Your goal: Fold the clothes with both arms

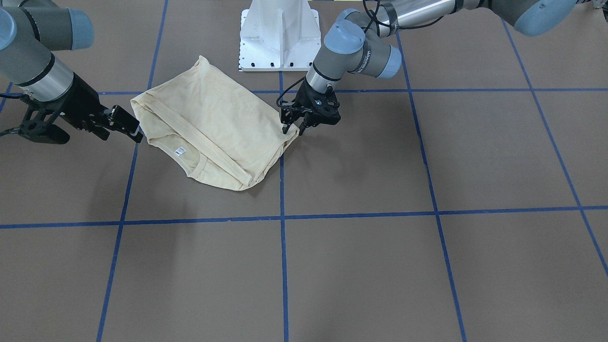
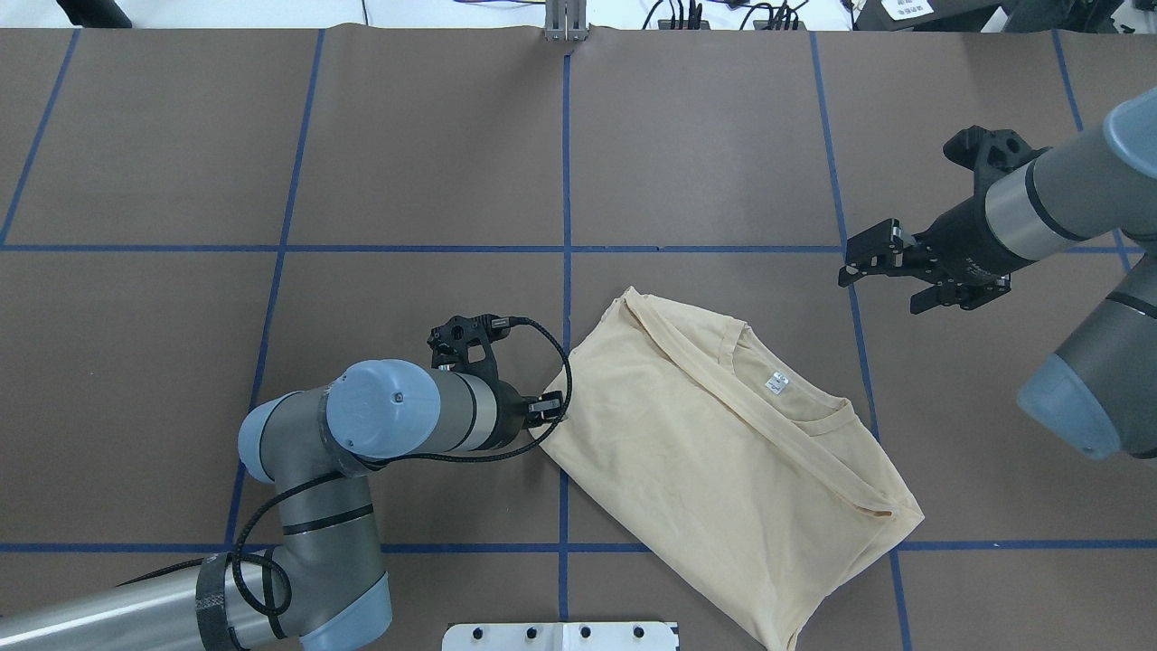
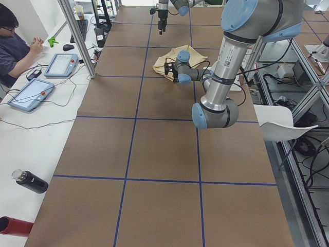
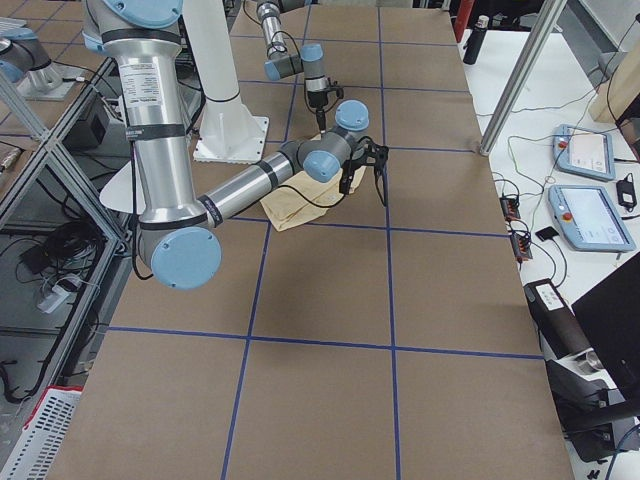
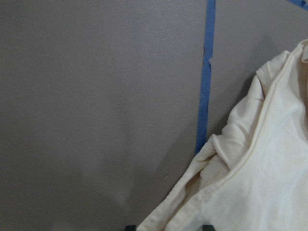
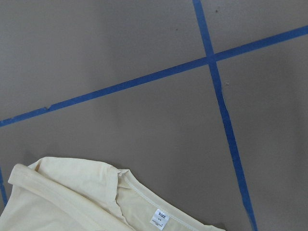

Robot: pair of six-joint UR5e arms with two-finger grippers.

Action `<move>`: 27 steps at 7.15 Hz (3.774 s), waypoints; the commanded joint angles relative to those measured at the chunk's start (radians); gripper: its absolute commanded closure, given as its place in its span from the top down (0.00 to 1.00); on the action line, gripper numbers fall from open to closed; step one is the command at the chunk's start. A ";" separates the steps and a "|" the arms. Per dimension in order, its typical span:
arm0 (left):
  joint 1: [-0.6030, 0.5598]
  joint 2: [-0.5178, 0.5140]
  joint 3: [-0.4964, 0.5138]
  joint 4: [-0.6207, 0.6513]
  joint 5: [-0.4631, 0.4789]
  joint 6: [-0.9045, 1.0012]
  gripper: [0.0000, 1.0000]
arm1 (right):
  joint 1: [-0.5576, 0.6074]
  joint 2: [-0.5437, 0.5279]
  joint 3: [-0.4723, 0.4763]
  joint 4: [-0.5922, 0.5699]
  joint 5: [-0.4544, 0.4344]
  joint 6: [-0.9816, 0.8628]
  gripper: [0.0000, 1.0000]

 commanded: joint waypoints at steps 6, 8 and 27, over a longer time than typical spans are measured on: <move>-0.020 -0.012 -0.007 0.011 0.002 -0.013 0.00 | 0.003 -0.002 -0.008 0.000 -0.009 0.000 1.00; -0.064 -0.013 0.000 0.023 0.000 -0.009 0.00 | 0.005 -0.002 -0.006 0.000 -0.012 0.000 1.00; -0.359 -0.305 0.514 -0.149 0.051 0.183 0.99 | -0.001 -0.018 -0.012 0.002 -0.074 0.000 1.00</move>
